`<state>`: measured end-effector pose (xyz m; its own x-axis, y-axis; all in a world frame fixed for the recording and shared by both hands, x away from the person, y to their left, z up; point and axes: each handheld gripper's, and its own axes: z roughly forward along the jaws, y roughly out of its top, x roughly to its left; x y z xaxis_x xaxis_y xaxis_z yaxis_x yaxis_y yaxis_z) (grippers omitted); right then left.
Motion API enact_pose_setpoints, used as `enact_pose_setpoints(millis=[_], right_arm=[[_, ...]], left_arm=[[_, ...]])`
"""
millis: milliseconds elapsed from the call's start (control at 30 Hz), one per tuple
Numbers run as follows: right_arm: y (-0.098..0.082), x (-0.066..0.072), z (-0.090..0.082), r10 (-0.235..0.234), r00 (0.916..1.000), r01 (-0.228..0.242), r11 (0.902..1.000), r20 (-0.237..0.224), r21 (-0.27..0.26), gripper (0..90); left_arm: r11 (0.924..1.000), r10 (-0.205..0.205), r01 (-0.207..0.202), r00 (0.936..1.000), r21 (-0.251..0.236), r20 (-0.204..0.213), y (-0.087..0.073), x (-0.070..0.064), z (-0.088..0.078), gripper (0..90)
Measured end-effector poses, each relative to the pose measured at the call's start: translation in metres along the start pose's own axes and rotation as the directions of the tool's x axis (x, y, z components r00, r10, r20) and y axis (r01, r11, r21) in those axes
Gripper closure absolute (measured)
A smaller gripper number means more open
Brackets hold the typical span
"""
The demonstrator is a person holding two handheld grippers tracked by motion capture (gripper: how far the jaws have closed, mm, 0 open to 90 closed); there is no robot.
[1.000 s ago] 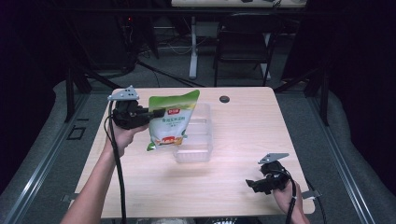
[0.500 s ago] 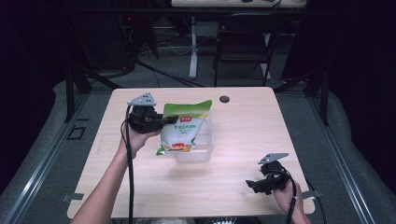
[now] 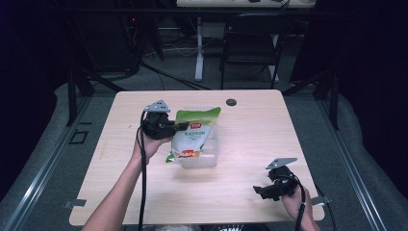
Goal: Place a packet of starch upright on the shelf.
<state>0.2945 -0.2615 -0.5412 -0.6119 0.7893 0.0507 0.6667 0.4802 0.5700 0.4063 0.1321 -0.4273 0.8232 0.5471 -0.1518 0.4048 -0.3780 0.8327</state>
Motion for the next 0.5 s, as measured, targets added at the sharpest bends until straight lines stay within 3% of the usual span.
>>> enact_pose_setpoints(millis=[233,333,433,500], right_arm=[[0.0,-0.001,0.0,-0.002,1.0,0.002,1.0,-0.003,0.002,15.0],[0.001,0.0,0.001,0.002,1.0,-0.002,1.0,-0.008,0.004,14.9],[0.001,0.001,0.002,-0.001,0.9999,0.001,0.9999,-0.015,0.013,15.0],[0.001,0.001,0.002,-0.003,0.9999,0.003,0.9999,-0.013,0.016,15.0]], left_arm=[[0.9996,0.013,-0.013,0.9999,0.025,-0.001,-0.001,-0.001,0.008,88.1],[0.9972,-0.006,0.007,0.9999,0.074,-0.012,0.0,-0.003,0.012,81.8],[0.9968,0.002,-0.001,0.9998,0.08,-0.018,0.001,-0.004,0.011,80.3],[0.9971,-0.008,0.009,0.9999,0.076,-0.01,0.002,-0.004,0.009,74.3]])
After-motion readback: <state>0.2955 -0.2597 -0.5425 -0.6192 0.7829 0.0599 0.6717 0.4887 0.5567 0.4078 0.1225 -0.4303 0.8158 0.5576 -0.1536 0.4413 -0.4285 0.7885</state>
